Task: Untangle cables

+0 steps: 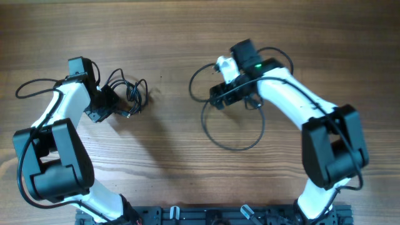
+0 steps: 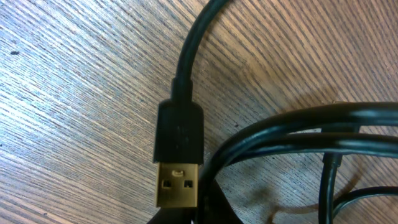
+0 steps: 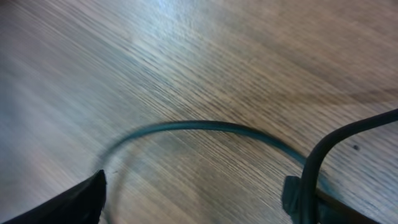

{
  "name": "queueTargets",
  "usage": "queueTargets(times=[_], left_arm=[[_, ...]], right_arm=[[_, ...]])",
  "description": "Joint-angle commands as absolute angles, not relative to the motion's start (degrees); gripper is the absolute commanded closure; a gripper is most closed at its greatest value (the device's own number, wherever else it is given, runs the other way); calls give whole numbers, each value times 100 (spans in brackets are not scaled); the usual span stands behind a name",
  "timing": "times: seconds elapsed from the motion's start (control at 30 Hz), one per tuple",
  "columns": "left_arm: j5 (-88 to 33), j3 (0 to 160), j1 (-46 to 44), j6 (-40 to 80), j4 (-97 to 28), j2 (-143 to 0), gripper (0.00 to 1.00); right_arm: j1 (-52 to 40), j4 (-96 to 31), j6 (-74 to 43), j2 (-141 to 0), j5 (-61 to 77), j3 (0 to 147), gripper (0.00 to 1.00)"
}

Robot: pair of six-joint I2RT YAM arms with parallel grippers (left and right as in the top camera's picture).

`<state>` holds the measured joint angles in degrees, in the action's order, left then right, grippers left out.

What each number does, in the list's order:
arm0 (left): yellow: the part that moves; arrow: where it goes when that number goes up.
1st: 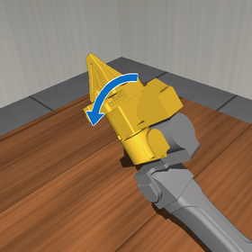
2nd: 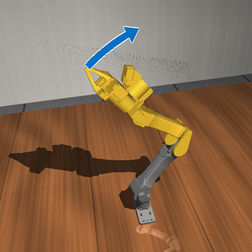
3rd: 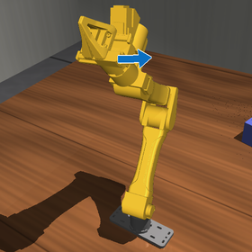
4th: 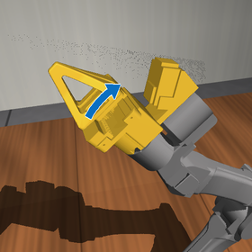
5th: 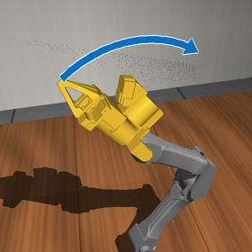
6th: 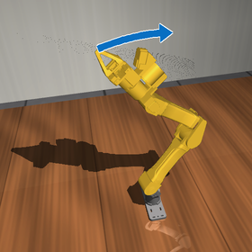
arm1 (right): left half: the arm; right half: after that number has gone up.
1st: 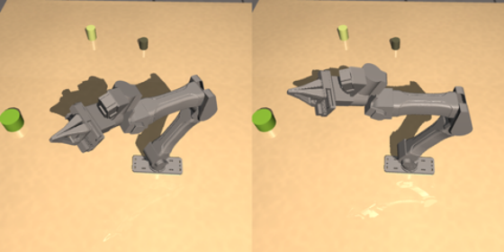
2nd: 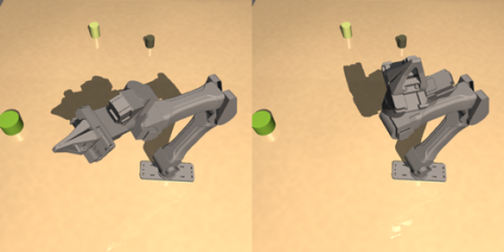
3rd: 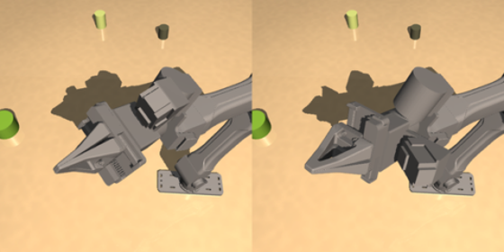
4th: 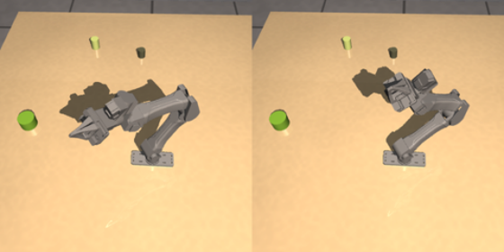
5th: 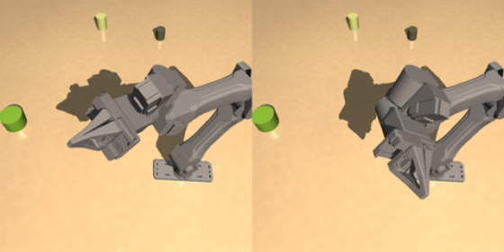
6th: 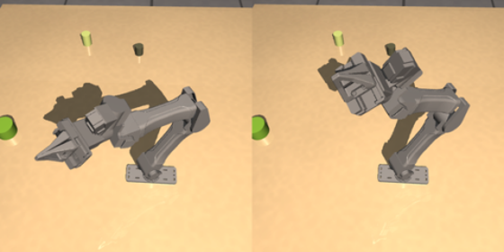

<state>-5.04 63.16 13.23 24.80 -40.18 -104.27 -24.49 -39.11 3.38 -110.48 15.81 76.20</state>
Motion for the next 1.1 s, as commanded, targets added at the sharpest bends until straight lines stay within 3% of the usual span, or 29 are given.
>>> queueTargets(times=[0.0,0.13,0.33,0.67,0.9,1.07], left_arm=[[-576,6272,1286,2576,-3999,-10492,93],[-578,6272,1286,2576,-4001,-10492,93],[-578,6272,1286,2574,-4003,-10492,93],[-578,6272,1286,2576,-4001,-10492,93],[-576,6272,1286,2574,-4005,-10492,93],[-578,6272,1286,2574,-4005,-10492,93]], right_arm=[[-2860,-3907,427,-11310,504,7603,10],[-3251,-3839,-54,-11616,150,7603,13],[-3282,-3824,237,-11946,-762,7603,16],[-3216,-3726,950,-11955,-1264,7603,10],[-3120,-4128,880,-11961,-858,7599,41],[-2965,-4436,882,-11961,-611,7596,55]])
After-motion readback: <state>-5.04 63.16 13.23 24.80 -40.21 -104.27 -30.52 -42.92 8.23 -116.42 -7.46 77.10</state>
